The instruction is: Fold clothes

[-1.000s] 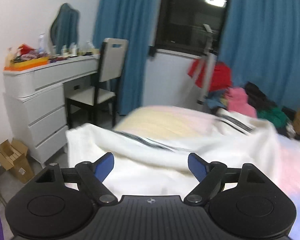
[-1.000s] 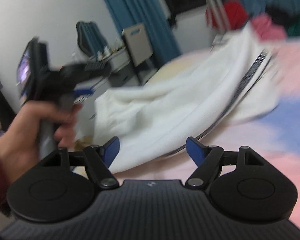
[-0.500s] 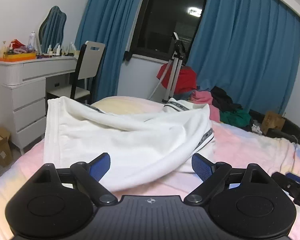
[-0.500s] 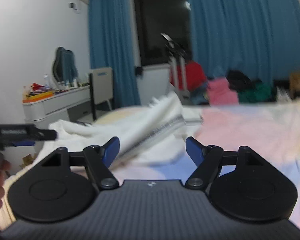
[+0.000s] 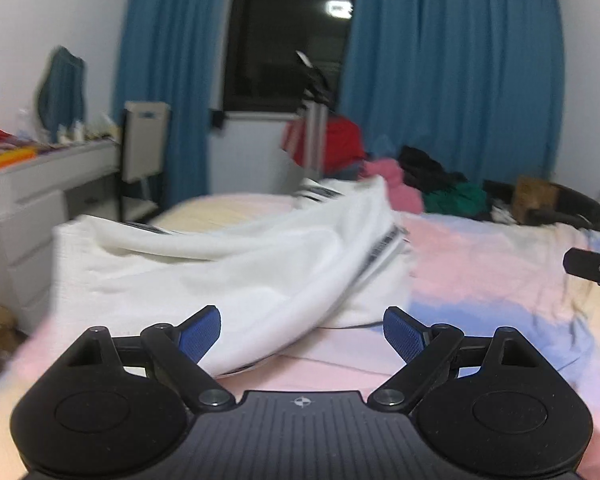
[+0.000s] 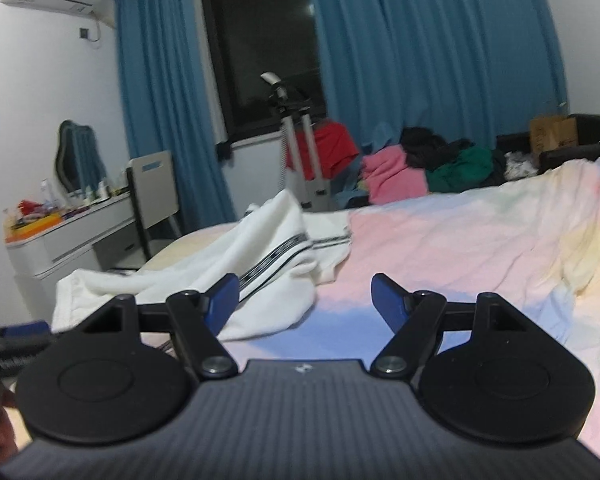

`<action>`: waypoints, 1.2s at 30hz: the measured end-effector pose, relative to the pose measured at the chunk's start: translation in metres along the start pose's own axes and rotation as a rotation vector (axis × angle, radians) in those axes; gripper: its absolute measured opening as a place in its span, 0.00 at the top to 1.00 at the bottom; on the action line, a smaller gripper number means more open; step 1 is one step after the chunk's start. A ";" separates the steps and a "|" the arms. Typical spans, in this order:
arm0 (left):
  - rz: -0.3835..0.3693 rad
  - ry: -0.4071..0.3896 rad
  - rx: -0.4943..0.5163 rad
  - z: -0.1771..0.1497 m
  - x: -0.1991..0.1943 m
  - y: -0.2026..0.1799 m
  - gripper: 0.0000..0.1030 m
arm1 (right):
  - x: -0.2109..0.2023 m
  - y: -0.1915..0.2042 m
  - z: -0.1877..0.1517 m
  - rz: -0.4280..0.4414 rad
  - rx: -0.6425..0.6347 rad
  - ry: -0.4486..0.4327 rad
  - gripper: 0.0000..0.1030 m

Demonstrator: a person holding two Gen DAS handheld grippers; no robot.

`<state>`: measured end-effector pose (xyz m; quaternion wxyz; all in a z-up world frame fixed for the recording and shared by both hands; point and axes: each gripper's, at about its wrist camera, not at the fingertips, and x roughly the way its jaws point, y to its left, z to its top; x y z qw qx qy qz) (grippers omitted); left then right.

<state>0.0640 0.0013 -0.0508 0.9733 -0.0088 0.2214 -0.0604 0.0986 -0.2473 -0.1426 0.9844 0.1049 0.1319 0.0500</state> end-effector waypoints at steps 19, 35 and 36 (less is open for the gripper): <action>0.072 -0.054 0.358 0.085 0.288 -0.131 0.74 | 0.138 -0.088 -0.056 -0.255 0.227 0.134 0.27; -0.180 0.004 0.199 0.011 0.067 -0.083 0.98 | 0.138 -0.078 -0.067 -0.304 0.223 0.091 0.27; -0.185 0.018 0.179 0.003 0.059 -0.078 0.98 | 0.134 -0.076 -0.065 -0.291 0.219 0.087 0.27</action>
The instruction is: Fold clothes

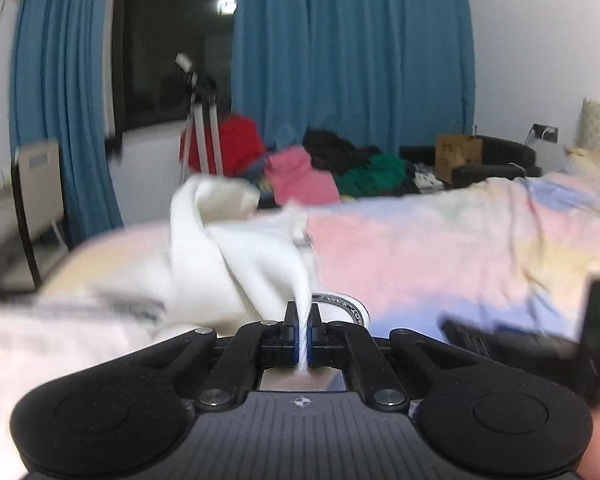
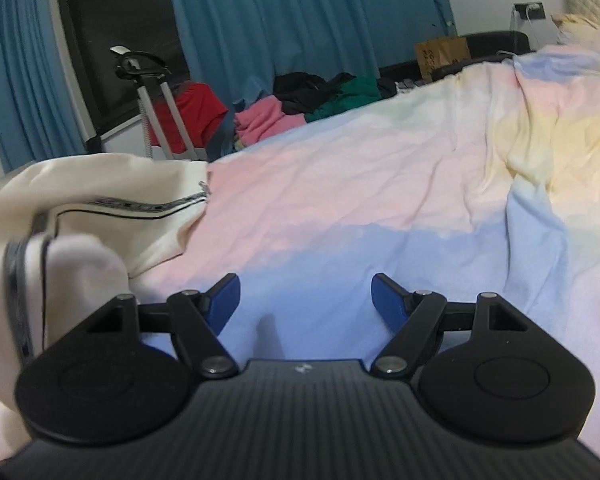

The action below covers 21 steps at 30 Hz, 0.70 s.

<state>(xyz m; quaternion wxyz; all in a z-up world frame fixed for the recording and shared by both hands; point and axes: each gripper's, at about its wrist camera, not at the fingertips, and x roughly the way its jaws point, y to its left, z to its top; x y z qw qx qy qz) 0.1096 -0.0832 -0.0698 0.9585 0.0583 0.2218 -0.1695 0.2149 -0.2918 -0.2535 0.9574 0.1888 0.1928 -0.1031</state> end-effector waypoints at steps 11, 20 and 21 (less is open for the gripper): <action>-0.041 0.027 -0.195 -0.026 -0.026 0.031 0.97 | -0.032 0.001 0.027 0.327 0.215 0.124 0.44; -0.146 -0.015 -0.248 -0.040 -0.017 0.046 0.97 | 0.098 0.092 0.097 0.344 0.141 0.265 0.44; -0.162 -0.017 -0.249 -0.040 -0.014 0.048 0.97 | 0.117 0.099 0.102 0.327 0.140 0.277 0.44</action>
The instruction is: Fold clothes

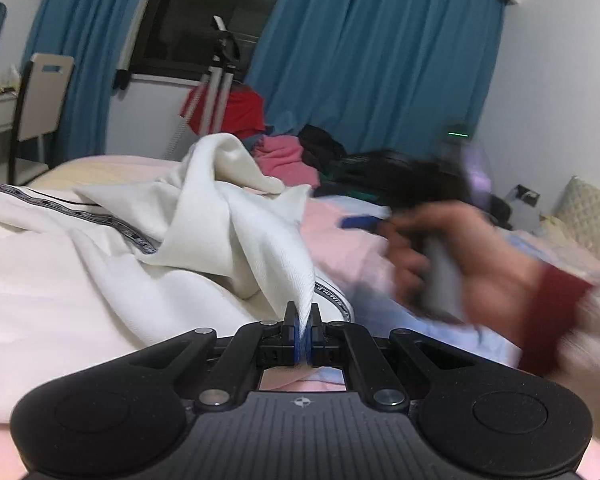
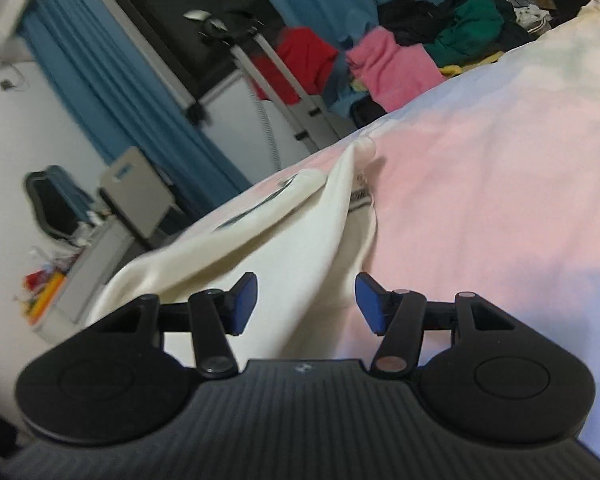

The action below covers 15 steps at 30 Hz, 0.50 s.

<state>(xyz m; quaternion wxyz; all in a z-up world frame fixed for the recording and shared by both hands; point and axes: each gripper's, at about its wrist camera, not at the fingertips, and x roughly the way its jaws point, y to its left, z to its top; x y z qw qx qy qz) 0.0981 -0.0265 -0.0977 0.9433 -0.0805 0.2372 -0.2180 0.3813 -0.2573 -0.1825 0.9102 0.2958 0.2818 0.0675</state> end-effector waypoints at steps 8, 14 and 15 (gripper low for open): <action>-0.145 -0.065 0.010 -0.006 0.021 0.025 0.97 | 0.128 0.007 0.040 -0.111 -0.003 0.049 0.58; -0.211 -0.066 0.005 -0.016 0.044 0.038 0.97 | 0.160 0.020 0.047 -0.194 -0.119 0.011 0.94; -0.216 -0.074 0.017 -0.016 0.045 0.038 0.97 | 0.160 0.024 0.053 -0.198 -0.149 0.009 0.94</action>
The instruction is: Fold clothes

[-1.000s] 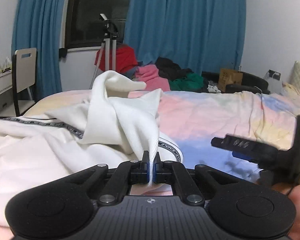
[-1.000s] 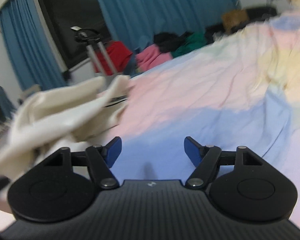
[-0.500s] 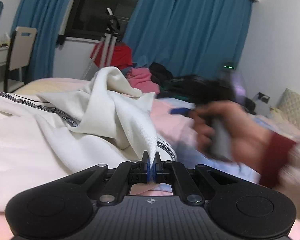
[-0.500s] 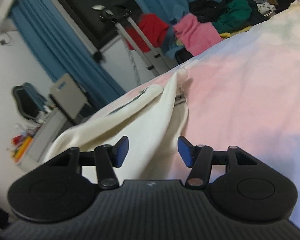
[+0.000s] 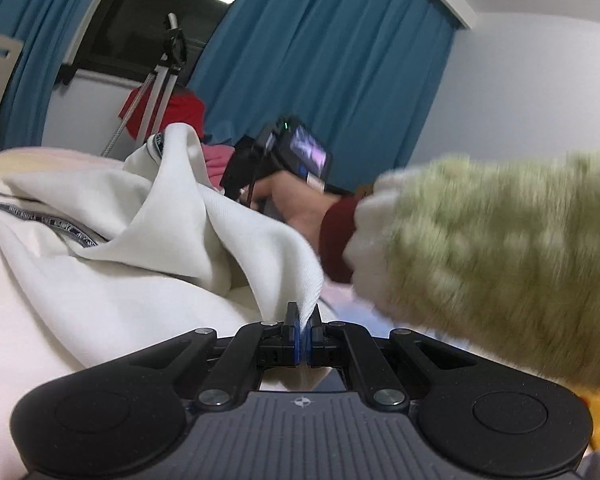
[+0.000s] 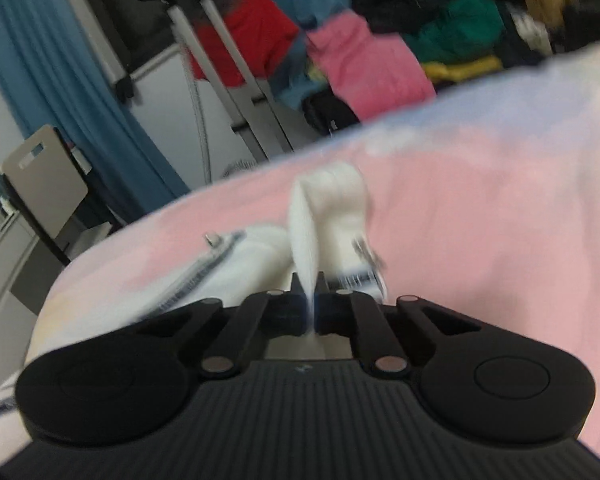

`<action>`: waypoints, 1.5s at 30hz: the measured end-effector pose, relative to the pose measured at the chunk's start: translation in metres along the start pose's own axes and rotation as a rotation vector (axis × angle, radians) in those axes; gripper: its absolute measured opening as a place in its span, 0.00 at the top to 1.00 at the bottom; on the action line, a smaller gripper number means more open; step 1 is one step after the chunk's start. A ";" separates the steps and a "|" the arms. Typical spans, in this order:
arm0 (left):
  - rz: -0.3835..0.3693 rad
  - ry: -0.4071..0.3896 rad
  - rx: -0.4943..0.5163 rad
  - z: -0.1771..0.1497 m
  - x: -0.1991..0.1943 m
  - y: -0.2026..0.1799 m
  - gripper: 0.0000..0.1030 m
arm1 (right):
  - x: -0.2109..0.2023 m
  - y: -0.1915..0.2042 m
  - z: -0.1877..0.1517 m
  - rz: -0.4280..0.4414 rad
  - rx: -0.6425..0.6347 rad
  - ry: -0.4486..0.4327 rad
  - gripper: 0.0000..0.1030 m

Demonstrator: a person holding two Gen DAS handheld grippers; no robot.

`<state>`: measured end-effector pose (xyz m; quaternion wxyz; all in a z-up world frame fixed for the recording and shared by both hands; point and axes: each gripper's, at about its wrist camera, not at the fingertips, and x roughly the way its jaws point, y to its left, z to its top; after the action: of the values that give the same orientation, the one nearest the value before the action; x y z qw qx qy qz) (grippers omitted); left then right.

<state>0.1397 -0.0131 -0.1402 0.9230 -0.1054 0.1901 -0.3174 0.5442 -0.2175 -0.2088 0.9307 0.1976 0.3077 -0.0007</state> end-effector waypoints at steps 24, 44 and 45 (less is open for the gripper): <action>0.082 -0.005 0.097 -0.017 -0.016 -0.033 0.97 | -0.314 -0.243 -0.123 -0.241 0.536 -0.382 0.94; 0.193 0.070 0.076 -0.024 -0.011 -0.041 0.97 | -0.270 -0.305 -0.187 -0.022 1.060 -0.169 0.87; 0.189 0.069 0.069 -0.024 -0.012 -0.041 0.97 | -0.275 -0.305 -0.185 -0.041 1.043 -0.187 0.91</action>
<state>0.0988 -0.0396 -0.1455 0.9448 -0.0440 0.2199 -0.2387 0.1783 -0.4637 -0.2986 0.7320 0.6275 0.1857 -0.1894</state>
